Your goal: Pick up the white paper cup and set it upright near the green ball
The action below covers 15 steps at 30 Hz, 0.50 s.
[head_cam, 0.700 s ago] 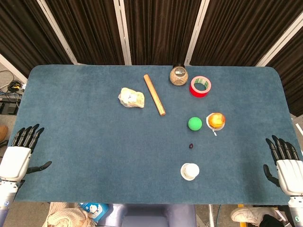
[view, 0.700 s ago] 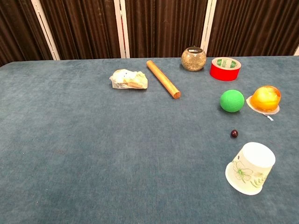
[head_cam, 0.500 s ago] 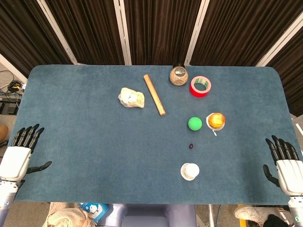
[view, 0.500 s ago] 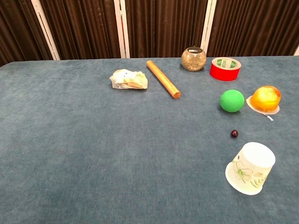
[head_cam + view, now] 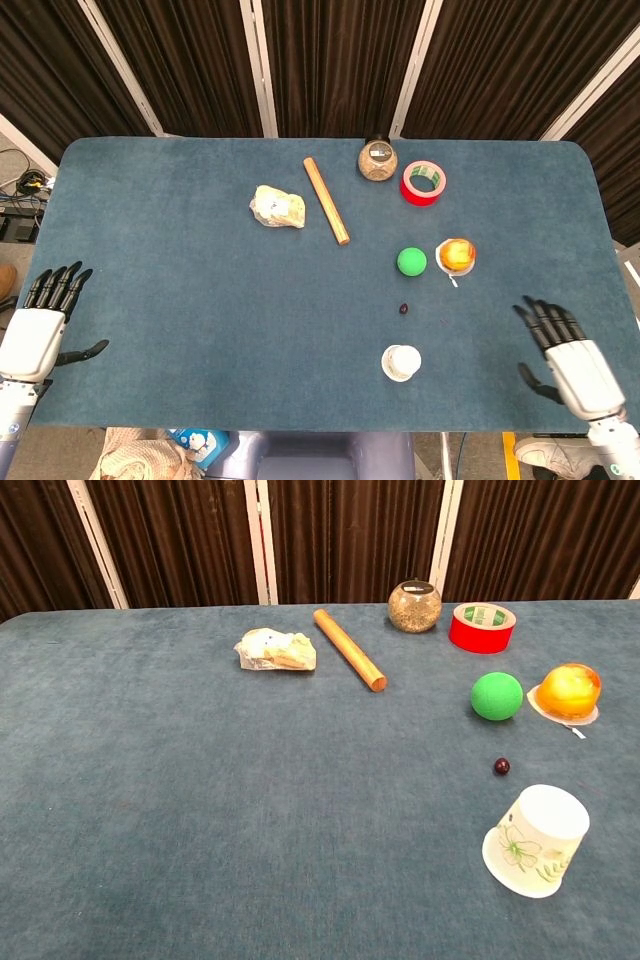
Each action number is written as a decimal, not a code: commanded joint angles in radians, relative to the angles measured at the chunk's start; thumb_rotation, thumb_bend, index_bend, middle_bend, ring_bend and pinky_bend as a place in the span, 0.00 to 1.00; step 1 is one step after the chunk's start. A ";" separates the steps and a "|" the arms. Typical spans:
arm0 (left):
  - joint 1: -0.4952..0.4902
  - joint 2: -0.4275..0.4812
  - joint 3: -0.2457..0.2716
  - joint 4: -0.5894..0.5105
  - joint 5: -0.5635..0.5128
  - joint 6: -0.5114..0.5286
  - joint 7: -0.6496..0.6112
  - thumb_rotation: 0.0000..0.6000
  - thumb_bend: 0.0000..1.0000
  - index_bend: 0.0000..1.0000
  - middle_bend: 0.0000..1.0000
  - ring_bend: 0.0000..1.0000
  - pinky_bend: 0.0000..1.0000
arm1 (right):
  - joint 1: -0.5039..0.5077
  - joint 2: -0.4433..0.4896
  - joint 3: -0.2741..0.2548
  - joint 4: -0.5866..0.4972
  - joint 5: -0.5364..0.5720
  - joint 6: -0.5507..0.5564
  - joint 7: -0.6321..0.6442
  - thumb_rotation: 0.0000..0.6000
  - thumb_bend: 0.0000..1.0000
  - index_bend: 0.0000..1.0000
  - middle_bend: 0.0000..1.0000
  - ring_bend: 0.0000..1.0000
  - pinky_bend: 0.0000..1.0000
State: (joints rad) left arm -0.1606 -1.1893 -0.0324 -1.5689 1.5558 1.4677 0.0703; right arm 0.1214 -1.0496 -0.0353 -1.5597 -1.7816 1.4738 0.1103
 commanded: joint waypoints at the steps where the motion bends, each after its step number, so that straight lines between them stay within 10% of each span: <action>1: -0.001 0.000 -0.001 0.000 -0.002 -0.001 0.001 1.00 0.00 0.00 0.00 0.00 0.00 | 0.059 0.007 -0.033 0.008 -0.090 -0.031 0.063 1.00 0.38 0.00 0.00 0.00 0.09; 15: -0.001 -0.002 -0.002 -0.006 -0.010 -0.006 0.013 1.00 0.00 0.00 0.00 0.00 0.00 | 0.201 -0.027 -0.078 -0.062 -0.188 -0.233 -0.011 1.00 0.38 0.00 0.00 0.00 0.13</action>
State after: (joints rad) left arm -0.1618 -1.1915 -0.0341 -1.5749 1.5464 1.4623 0.0835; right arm 0.3072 -1.0677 -0.1106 -1.6046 -1.9760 1.2647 0.1203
